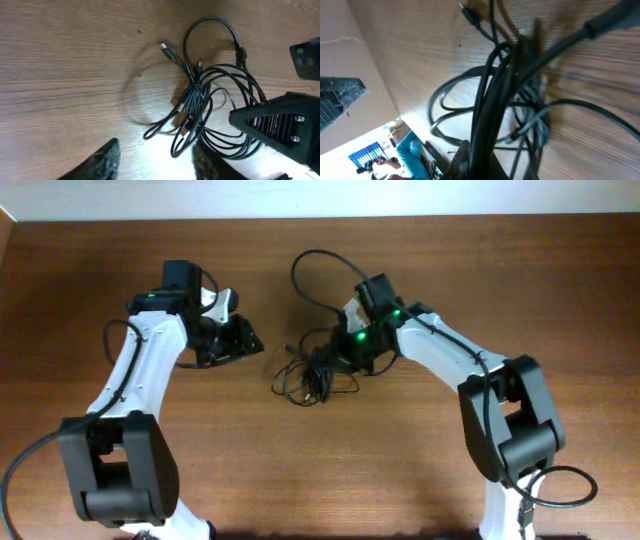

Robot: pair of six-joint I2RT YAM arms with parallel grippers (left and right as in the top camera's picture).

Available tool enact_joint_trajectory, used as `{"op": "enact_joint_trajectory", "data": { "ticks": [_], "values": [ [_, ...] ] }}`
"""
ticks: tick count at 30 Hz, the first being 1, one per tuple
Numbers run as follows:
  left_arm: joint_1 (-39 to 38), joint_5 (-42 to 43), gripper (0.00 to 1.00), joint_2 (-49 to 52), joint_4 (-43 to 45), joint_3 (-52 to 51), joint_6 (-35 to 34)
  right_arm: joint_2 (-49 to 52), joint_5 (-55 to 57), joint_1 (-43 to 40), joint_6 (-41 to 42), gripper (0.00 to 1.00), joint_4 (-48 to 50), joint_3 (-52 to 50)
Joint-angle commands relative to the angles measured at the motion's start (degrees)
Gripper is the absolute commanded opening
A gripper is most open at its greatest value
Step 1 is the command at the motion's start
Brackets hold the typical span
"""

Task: Untangle cables

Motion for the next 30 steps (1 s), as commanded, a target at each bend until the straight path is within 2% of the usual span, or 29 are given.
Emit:
{"op": "enact_joint_trajectory", "data": {
  "ticks": [1, 2, 3, 9, 12, 13, 16, 19, 22, 23, 24, 25, 26, 27, 30],
  "values": [
    [-2.5, 0.1, 0.58, 1.2, 1.1, -2.2, -0.8, -1.3, -1.5, -1.7, -7.4, 0.04, -2.8, 0.2],
    [-3.3, 0.2, 0.65, 1.6, 1.2, -2.6, -0.8, -1.3, -1.4, -1.9, -8.2, 0.04, -3.5, 0.1],
    [-4.0, 0.2, 0.66, 2.0, 1.4, -3.0, -0.8, -1.3, -1.5, -2.2, -9.3, 0.04, -4.3, 0.1],
    [-9.7, 0.2, 0.67, 2.9, 2.3, -3.4, -0.8, -1.3, -1.3, -3.0, -10.5, 0.04, -5.0, -0.3],
    [-11.5, 0.1, 0.8, 3.0, 2.9, -3.4, -0.8, -1.3, -1.3, -3.0, -10.5, 0.04, -5.0, -0.3],
    [-12.2, 0.0, 0.8, 3.2, 3.3, -3.5, -0.8, -1.3, -1.3, -3.0, -10.5, 0.04, -5.0, -0.3],
    [-13.6, -0.9, 0.73, 4.2, 3.6, -3.5, -0.8, -1.3, -1.3, -3.0, -10.5, 0.04, -5.0, -0.3],
    [-15.4, -2.4, 0.72, 6.9, 4.0, -3.5, -0.8, -1.3, -2.0, -3.7, -11.2, 0.04, -5.0, -0.3],
    [-16.7, -2.4, 0.52, 10.0, 5.7, -3.8, -0.8, -1.3, -4.0, -5.4, -11.3, 0.04, -4.7, -0.3],
    [-16.8, -2.6, 0.39, 11.0, 6.2, -3.8, -0.8, -1.3, -6.0, -6.3, -12.5, 0.04, -4.7, -0.3],
    [-16.8, -4.1, 0.17, 11.7, 6.4, -3.8, -0.7, -1.3, -8.3, -7.0, -14.4, 0.04, -4.8, -0.3],
    [-16.4, -7.7, 0.0, 11.8, 6.3, -3.8, -0.3, -1.4, -10.4, -7.9, -17.1, 0.04, -5.4, -0.3],
    [-15.2, -13.5, 0.0, 11.4, 5.6, -3.7, -0.3, -1.4, -10.4, -9.0, -19.2, 0.04, -7.2, -0.3],
    [-13.5, -15.6, 0.0, 10.8, 5.0, -3.7, -0.3, -1.5, -10.4, -9.9, -21.2, 0.04, -9.1, -0.3],
    [-8.2, -16.3, 0.0, 9.0, 3.5, -3.7, -0.4, -1.5, -10.4, -12.8, -25.4, 0.04, -13.7, -0.3]
  ]
}}
